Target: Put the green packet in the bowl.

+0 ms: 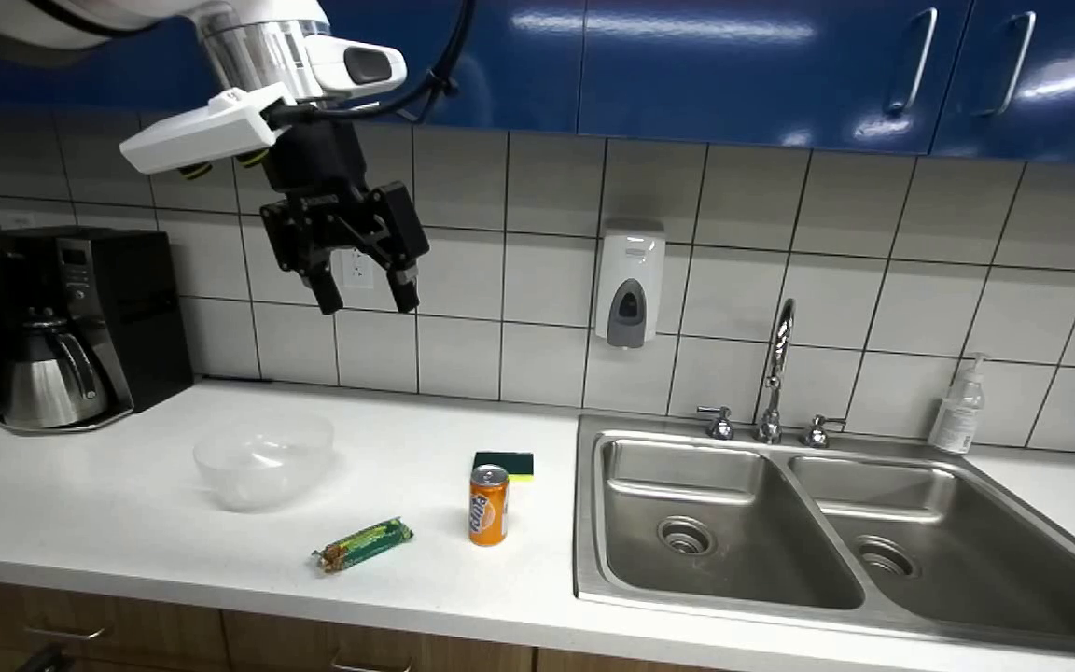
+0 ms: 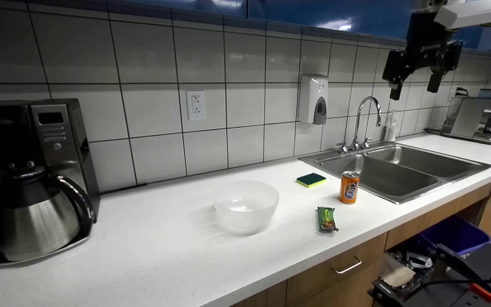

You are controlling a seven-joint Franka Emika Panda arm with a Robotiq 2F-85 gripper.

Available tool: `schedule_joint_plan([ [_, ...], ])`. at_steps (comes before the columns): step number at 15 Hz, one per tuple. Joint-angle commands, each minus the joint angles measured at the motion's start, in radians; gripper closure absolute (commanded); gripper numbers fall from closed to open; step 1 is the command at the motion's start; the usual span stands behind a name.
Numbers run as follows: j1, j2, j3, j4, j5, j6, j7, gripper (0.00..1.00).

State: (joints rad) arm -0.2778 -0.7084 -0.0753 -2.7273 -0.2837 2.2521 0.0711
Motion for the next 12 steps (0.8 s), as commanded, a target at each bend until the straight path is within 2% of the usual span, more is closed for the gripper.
schedule_joint_plan([
  [1,-0.004,0.007,0.014,-0.011,-0.008,0.010,0.036,0.00],
  [6,-0.011,0.042,0.049,-0.077,0.006,0.121,0.169,0.00],
  [7,-0.015,0.089,0.059,-0.044,0.008,0.139,0.200,0.00],
  [12,-0.046,0.195,0.103,-0.051,-0.010,0.262,0.340,0.00],
])
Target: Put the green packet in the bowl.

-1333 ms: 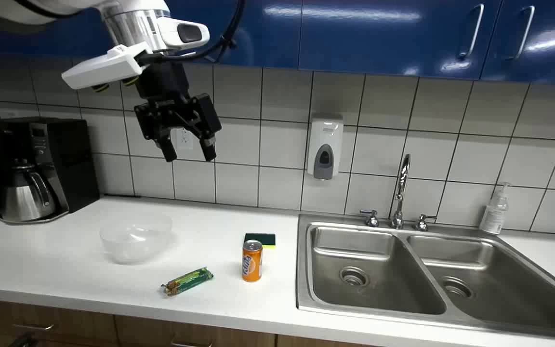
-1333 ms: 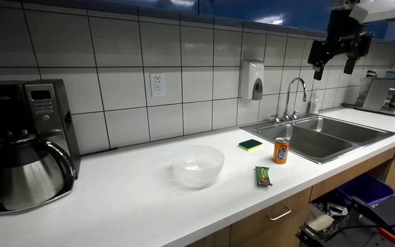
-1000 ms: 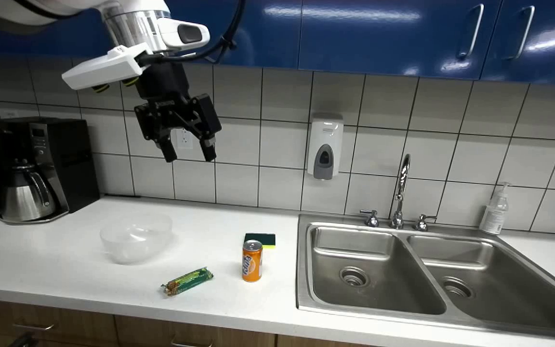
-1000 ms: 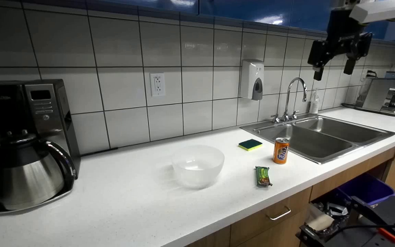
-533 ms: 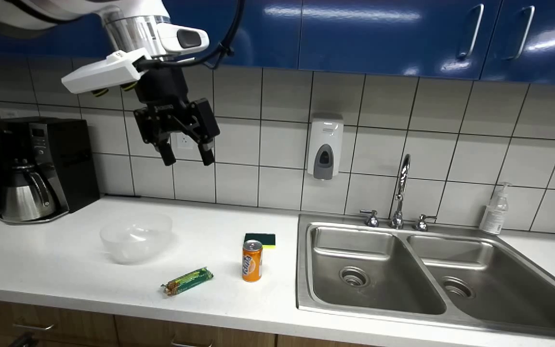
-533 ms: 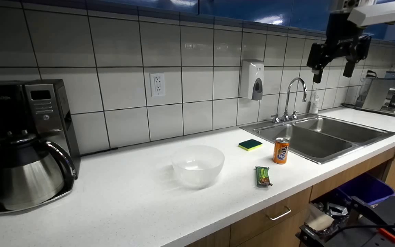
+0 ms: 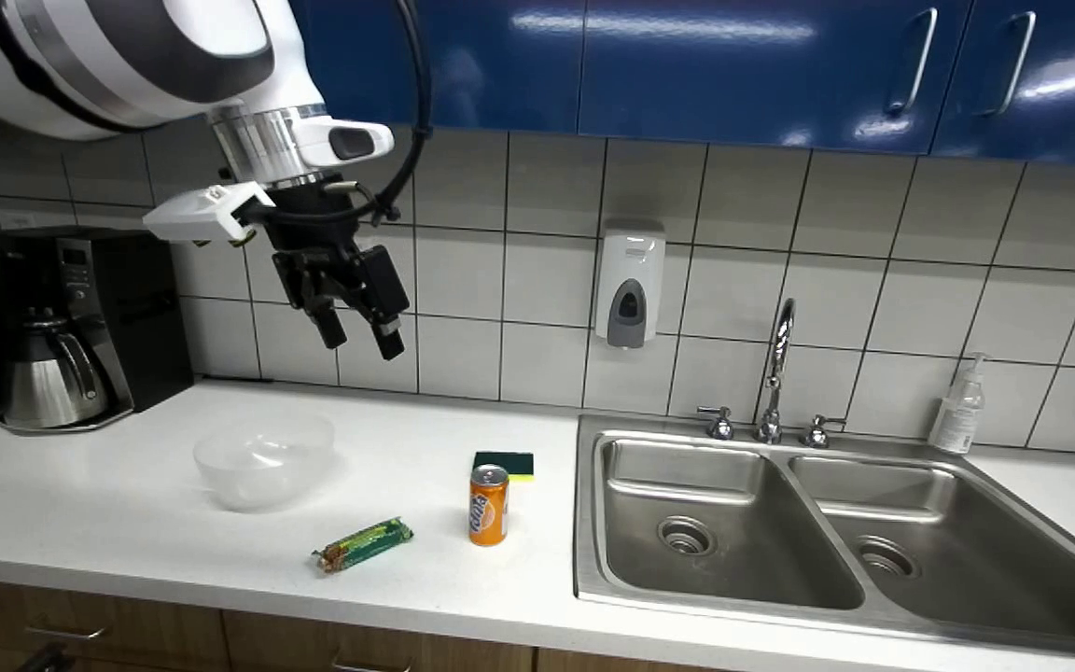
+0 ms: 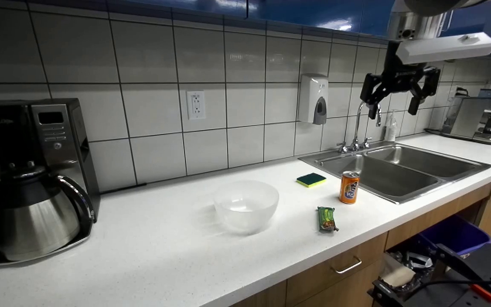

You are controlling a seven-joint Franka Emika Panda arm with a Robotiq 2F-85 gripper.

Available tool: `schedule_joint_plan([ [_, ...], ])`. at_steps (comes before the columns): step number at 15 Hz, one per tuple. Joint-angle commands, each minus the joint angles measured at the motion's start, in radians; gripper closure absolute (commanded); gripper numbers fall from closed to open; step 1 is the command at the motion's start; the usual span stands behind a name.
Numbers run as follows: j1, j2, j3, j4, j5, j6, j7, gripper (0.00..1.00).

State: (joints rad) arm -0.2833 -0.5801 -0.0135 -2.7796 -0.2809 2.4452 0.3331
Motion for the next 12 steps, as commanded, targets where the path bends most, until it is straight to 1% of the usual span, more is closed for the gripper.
schedule_joint_plan([
  [1,-0.044,0.095,0.043,0.001,-0.014,0.093,0.089,0.00],
  [6,-0.059,0.247,0.045,0.014,-0.023,0.198,0.130,0.00],
  [12,-0.037,0.438,0.045,0.061,-0.038,0.335,0.146,0.00],
])
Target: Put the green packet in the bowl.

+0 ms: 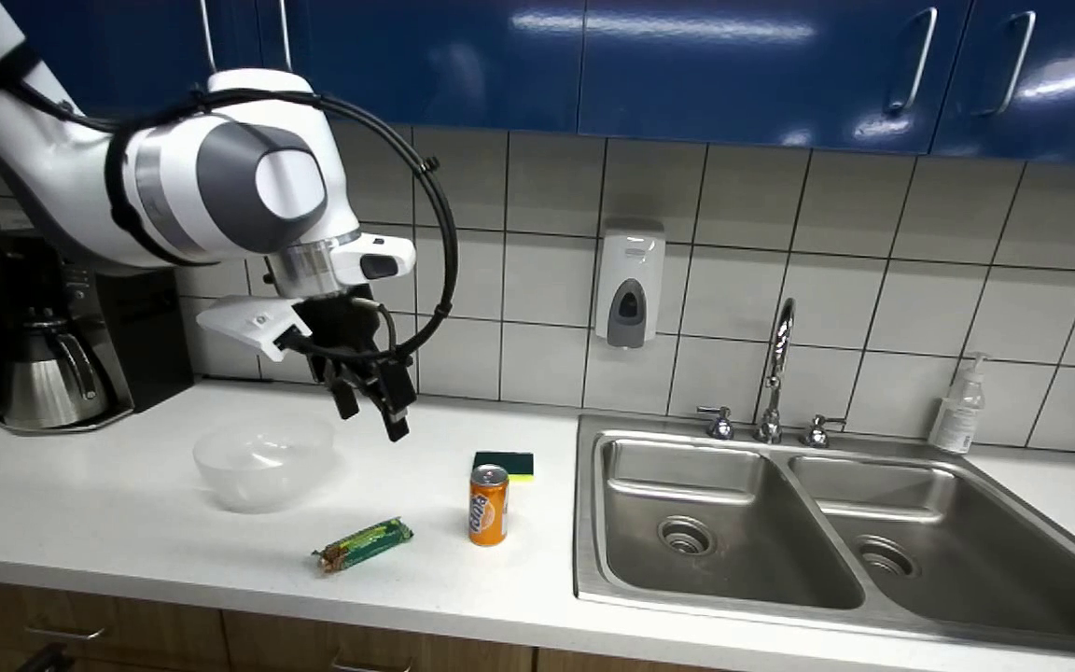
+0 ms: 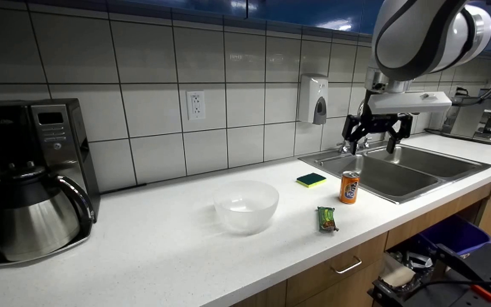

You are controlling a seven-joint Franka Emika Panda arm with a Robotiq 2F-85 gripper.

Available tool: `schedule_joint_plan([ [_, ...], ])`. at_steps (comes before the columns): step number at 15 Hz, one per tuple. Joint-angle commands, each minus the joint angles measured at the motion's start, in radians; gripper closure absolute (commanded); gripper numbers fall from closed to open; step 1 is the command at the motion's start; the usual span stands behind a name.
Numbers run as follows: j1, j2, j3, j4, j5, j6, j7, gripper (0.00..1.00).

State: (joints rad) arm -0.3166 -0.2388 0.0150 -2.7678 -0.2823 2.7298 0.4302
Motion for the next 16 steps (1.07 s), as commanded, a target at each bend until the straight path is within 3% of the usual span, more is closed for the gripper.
schedule_joint_plan([
  [1,0.003,0.126,0.014,0.063,-0.040,0.066,0.053,0.00],
  [10,0.146,0.341,-0.067,0.212,-0.093,0.090,0.196,0.00],
  [16,0.264,0.481,-0.133,0.277,0.003,0.126,0.166,0.00],
])
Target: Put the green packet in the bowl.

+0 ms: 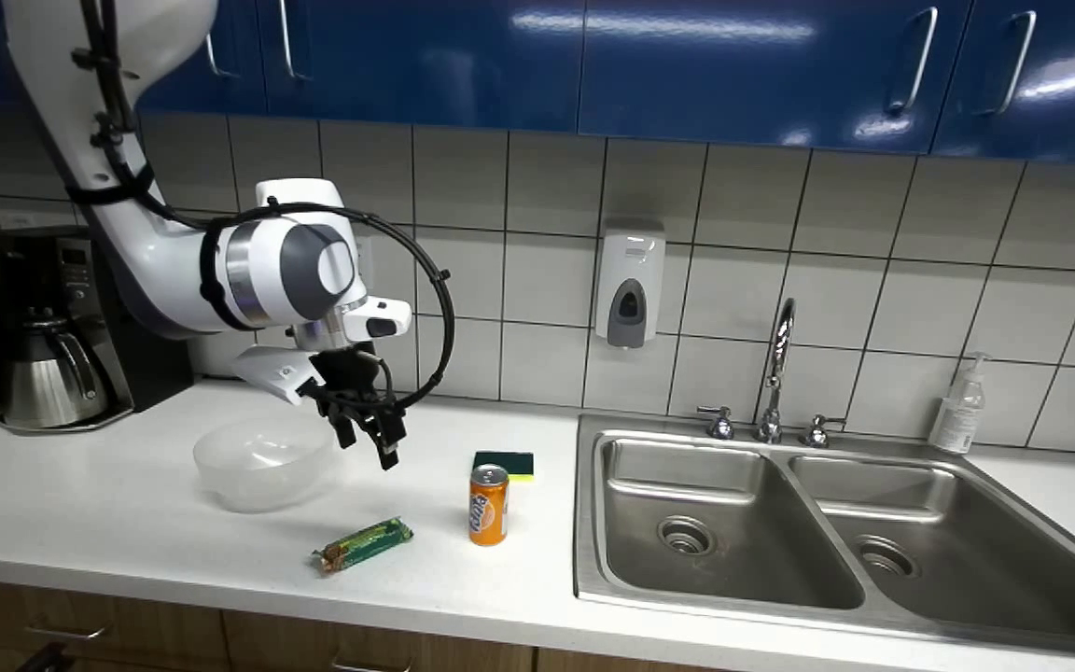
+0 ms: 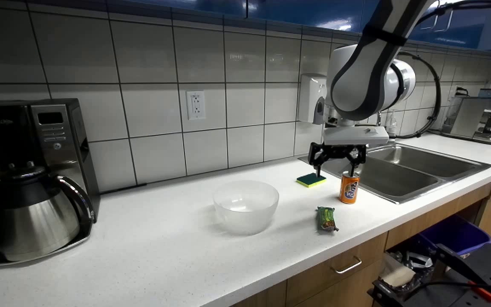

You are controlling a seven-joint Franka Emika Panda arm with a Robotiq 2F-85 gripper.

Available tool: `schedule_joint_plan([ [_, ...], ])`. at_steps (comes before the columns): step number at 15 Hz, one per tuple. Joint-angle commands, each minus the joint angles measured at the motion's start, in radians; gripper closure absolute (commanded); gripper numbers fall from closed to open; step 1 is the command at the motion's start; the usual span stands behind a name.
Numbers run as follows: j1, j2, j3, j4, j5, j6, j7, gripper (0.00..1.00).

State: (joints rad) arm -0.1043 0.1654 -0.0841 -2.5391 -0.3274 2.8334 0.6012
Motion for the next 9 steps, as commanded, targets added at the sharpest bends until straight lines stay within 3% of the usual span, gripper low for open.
schedule_joint_plan([
  [1,0.067,0.098,-0.041,0.057,0.072,0.027,-0.014,0.00],
  [9,0.130,0.259,-0.067,0.140,0.253,0.065,-0.086,0.00],
])
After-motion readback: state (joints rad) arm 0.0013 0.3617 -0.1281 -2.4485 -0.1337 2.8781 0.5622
